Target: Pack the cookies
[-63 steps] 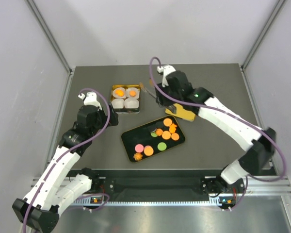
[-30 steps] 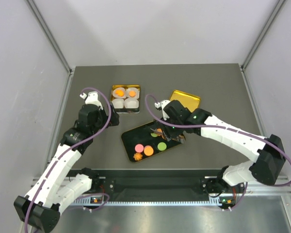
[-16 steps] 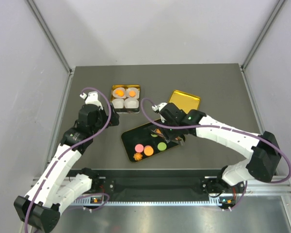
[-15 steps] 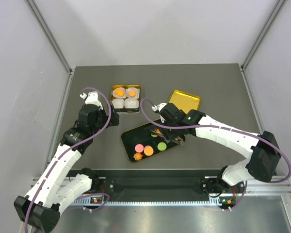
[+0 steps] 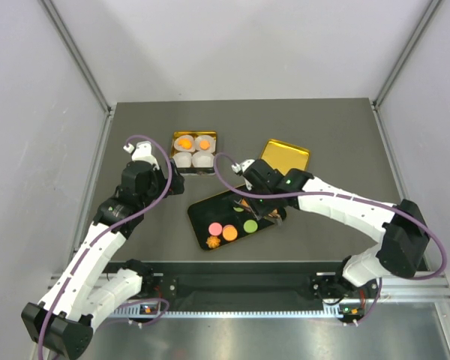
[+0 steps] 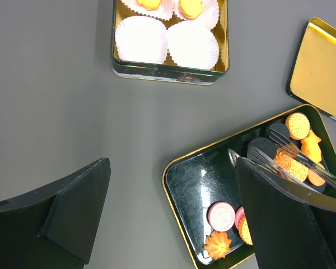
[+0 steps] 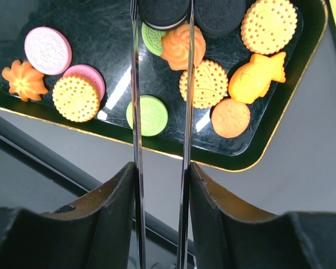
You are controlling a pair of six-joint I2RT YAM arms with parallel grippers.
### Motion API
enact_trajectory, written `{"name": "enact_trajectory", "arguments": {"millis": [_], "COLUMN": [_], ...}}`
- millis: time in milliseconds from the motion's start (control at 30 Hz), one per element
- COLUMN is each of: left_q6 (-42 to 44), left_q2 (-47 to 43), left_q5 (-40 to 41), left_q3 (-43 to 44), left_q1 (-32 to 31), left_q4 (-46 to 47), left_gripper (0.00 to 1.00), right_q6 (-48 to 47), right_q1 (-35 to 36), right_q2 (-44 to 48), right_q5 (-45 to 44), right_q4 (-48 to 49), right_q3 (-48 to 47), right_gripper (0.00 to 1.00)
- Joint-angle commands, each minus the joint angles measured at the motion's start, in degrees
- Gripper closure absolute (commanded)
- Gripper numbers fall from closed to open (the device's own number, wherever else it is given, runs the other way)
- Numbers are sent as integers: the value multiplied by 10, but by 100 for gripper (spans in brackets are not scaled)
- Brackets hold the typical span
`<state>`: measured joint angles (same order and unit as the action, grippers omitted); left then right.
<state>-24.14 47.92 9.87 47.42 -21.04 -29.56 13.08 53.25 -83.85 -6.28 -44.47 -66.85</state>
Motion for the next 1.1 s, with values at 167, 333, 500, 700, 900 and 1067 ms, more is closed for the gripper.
{"name": "enact_trajectory", "arguments": {"millis": [167, 333, 500, 700, 900, 1067], "left_q6": [-6, -6, -6, -6, -6, -5], "left_q2": [-5, -8, -10, -12, -16, -19], "left_q5": [2, 3, 3, 5, 2, -2], "left_q3": [-3, -4, -3, -4, -4, -3], "left_q1": [4, 4, 5, 5, 5, 6], "left_q4": [28, 28, 30, 29, 33, 36], "left_gripper": [2, 2, 2, 2, 2, 2], "right_q6": [-9, -11, -16, -19, -6, -3], "right_q1": [7, 4, -3, -20, -32, -31], "right_q2": [27, 33, 15, -57, -173, -276], "right_q5": [-17, -9, -7, 6, 32, 52], "right_q4": [-10, -17, -10, 59, 124, 149], "right_q3": [-61, -91, -147, -210, -310, -389], "right_gripper": [67, 68, 68, 67, 67, 68]}}
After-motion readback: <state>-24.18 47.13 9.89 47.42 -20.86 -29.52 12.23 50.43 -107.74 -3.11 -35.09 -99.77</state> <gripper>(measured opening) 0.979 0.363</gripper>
